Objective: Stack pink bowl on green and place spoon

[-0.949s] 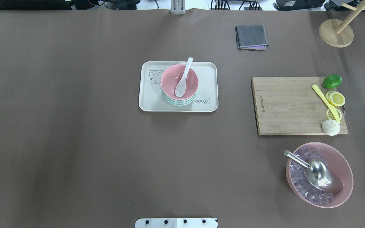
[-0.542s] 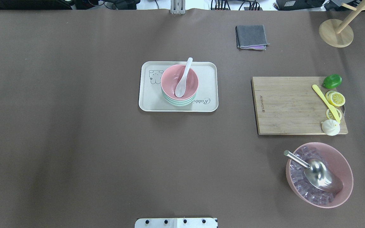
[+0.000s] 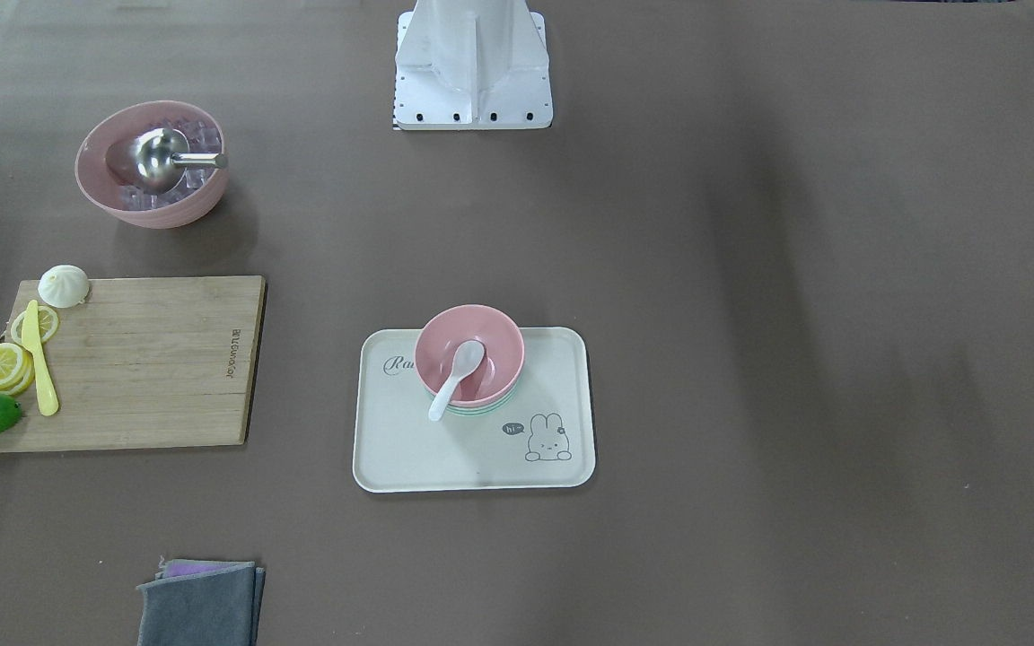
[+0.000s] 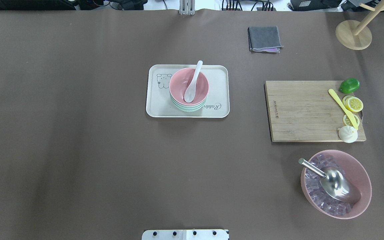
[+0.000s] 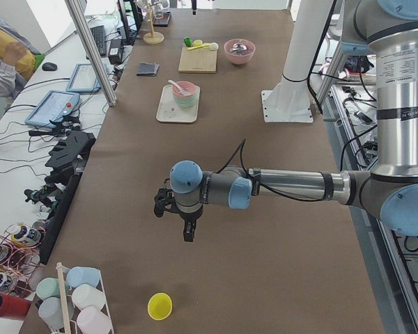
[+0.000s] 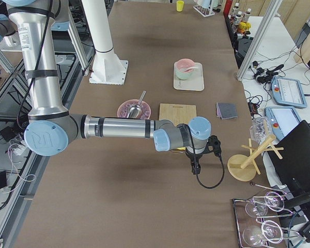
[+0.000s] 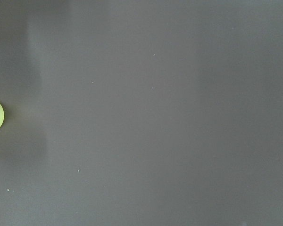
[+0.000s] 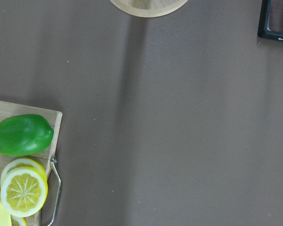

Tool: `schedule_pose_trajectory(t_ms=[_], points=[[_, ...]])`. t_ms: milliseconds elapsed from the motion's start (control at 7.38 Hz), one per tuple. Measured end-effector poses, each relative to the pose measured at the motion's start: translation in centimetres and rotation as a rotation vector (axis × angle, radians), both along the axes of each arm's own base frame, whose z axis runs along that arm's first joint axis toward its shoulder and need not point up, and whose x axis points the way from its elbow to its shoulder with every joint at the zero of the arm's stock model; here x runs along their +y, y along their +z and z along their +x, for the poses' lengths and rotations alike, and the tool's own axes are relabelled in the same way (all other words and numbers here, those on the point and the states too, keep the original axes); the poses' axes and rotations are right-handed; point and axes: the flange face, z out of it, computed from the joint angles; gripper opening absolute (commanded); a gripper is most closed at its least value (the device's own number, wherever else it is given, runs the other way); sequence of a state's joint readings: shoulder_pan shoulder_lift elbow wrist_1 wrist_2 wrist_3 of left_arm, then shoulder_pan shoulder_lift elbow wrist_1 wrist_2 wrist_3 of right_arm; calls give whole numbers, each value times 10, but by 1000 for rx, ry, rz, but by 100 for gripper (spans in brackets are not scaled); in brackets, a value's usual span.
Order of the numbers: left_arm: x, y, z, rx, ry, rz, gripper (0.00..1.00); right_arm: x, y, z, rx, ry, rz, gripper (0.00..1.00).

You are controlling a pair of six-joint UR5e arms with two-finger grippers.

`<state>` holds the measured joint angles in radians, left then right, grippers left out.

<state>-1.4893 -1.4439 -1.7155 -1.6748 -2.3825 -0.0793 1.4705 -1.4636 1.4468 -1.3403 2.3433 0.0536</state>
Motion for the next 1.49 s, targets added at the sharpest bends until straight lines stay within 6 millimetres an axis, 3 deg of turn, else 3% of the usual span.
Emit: schedule_pose_trajectory(t_ms=[814,1492], points=[[-12,-10,1,-4,-15,14,98,-2,-4,1,8,10,3,100],[-9,0,1,10,-19,44,98,1,-6,2,2,26,-9,100]])
